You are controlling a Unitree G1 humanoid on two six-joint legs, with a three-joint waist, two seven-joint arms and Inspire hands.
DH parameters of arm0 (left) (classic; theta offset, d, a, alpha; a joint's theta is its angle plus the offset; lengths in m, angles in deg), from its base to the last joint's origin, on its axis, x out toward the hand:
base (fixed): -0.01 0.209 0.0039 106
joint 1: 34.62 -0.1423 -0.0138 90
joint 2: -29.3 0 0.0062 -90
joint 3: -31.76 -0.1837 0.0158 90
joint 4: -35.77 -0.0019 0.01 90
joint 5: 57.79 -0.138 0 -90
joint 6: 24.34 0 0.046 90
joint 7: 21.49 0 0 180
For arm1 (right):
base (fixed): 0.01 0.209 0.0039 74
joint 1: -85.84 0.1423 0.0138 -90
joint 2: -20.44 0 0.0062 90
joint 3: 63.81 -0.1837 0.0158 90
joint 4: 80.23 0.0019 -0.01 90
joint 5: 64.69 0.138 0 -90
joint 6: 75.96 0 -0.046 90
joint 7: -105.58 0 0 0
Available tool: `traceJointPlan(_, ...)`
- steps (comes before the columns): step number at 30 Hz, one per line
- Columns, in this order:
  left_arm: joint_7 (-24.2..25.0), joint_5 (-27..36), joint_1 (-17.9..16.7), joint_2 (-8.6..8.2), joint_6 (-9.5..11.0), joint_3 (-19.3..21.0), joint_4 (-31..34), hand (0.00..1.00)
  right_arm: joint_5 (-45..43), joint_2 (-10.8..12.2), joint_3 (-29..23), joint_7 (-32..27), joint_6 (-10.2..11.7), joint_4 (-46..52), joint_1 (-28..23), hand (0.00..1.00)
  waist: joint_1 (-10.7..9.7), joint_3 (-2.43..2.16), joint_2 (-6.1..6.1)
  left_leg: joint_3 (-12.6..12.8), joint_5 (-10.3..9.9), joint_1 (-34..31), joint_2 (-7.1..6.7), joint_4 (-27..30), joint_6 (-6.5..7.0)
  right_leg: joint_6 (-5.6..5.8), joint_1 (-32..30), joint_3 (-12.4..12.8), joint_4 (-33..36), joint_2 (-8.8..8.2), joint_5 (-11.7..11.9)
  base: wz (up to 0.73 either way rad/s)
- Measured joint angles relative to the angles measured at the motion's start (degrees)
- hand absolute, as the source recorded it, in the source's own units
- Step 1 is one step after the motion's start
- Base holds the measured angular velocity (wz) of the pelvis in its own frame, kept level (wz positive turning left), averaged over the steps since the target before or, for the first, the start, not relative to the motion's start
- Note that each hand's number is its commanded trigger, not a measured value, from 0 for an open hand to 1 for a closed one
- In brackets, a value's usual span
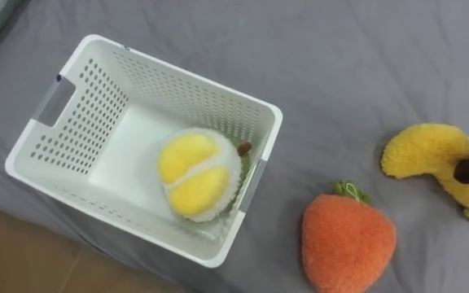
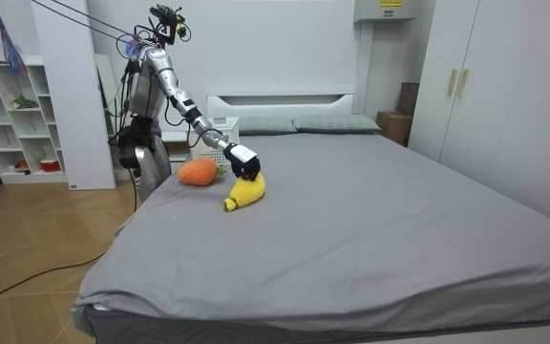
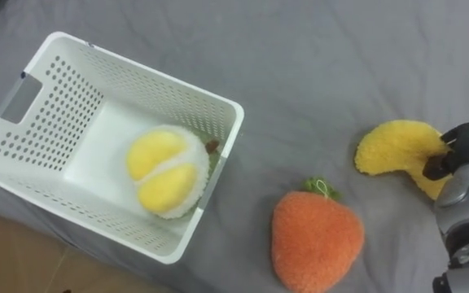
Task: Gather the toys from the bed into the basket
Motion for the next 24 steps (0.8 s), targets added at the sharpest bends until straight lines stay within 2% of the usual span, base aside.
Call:
traceJointPlan(6,1.4,0.0,0.0,0.56,-0.1,0.0,0.9,0.0,-0.3,-1.1,0.4,-0.5,-0.3,0.0,1.1,1.0,0.2,-0.04,0.21,-0.6,0.6,-1.4,-0.06,0.1,-0.19,-0.04,-1.2,-0.7,0.5,-0.11,0.0,0.06)
traceJointPlan(15,2.2,0.0,0.0,0.64,0.3,0.2,3.5,0.0,-3.1,-1.1,0.3,0.0,-0.2,0.8,1.6,1.0,0.9,-0.06,0.3,0.2,0.9,-1.1,0.06,0.1,-0.18,-0.32,-1.5,0.2,1.1,-0.22,0.2,-0.03)
traceJointPlan(18,2.5,0.0,0.0,0.7,0.5,1.6,4.4,0.0,-5.1,-1.1,-0.7,2.3,-0.3,6.7,1.6,1.0,-0.7,-0.07,0.29,0.2,1.0,-0.8,0.05,0.1,-0.16,-0.32,-1.5,0.2,1.8,-0.36,0.2,0.0)
traceJointPlan(21,2.5,-0.1,-0.1,0.73,1.0,3.7,4.0,0.0,-5.5,-1.1,-3.6,2.6,0.6,13.3,1.5,1.0,-2.2,-0.07,0.22,0.2,1.0,1.6,0.04,-0.2,-0.16,-0.29,0.7,0.1,1.8,-0.33,0.2,0.0)
traceJointPlan(23,2.5,-0.1,-0.8,0.78,1.5,4.2,4.0,0.0,-5.9,-1.1,-4.3,2.7,0.1,17.0,1.1,1.0,-2.6,-0.2,-0.04,0.2,1.0,3.9,0.06,-1.0,-0.15,-0.26,2.7,-0.1,1.7,-0.3,0.1,0.0)
traceJointPlan(24,2.5,-0.1,-1.4,0.85,1.5,4.8,4.4,0.0,-6.4,-1.1,-4.7,2.7,0.0,20.5,0.4,1.0,-3.2,-0.41,-0.35,0.2,1.0,5.0,0.08,-1.2,-0.16,-0.24,3.8,-0.1,1.6,-0.07,0.1,0.0)
